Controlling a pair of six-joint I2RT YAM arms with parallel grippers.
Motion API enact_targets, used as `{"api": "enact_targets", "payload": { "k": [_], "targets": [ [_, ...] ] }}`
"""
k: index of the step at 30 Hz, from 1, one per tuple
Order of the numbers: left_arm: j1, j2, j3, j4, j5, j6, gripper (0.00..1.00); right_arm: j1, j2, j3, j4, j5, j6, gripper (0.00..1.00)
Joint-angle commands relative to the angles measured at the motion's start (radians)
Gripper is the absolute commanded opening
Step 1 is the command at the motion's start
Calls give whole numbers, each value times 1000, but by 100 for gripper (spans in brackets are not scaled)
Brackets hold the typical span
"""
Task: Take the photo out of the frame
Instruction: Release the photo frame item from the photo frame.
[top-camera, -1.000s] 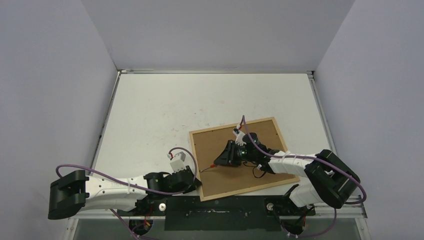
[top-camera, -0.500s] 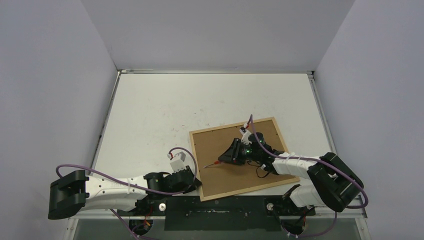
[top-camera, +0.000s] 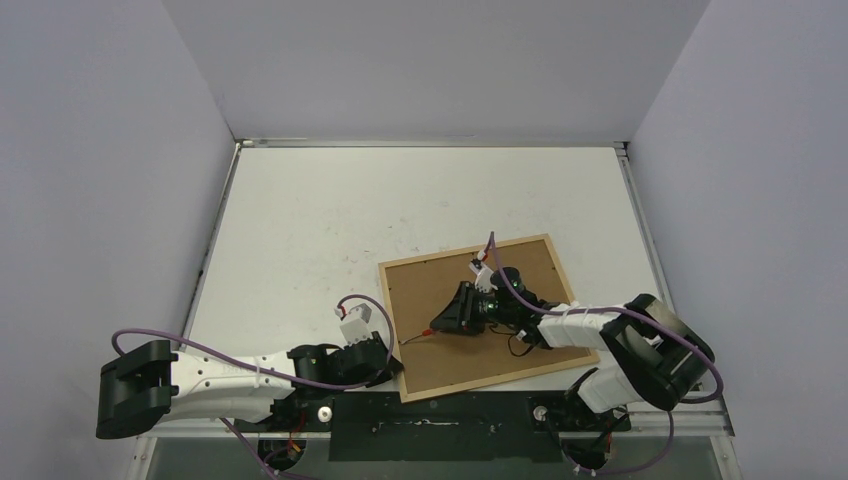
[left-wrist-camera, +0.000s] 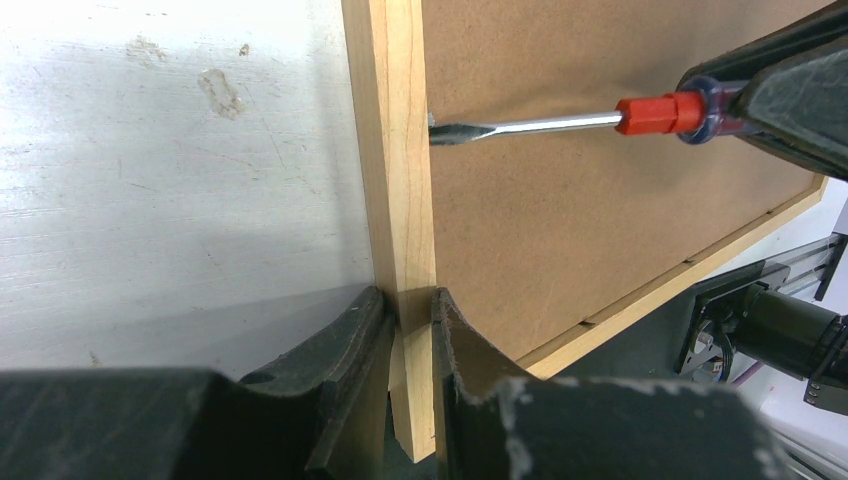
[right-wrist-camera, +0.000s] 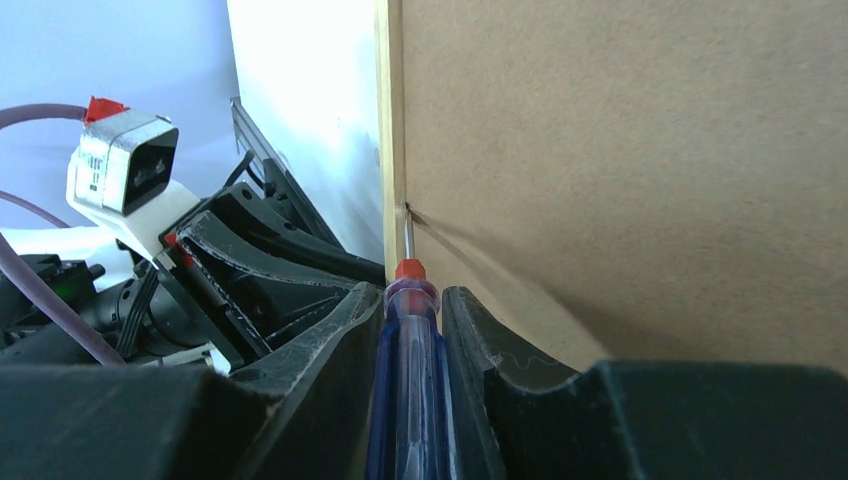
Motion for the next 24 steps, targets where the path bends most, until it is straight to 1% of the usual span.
{"api": "enact_targets", "payload": {
  "k": [1,8,16,20,24],
  "targets": [
    [-2,41,-53,-228,5,39,0,24,30,15,29,9,-29,0],
    [-2,37,-54,-230,3,39,0,23,22,-7,28,38,-29,0],
    [-2,33,-54,-234,2,38,0,-21,-56,-3,-68,63,-69,0],
    [-2,35,-54,-233,0,38,0,-21,-40,-14,-46,59,-65,0],
    [-2,35,-53,-230,2,42,0,-18,3,-24,28,30,-34,0]
  ]
}}
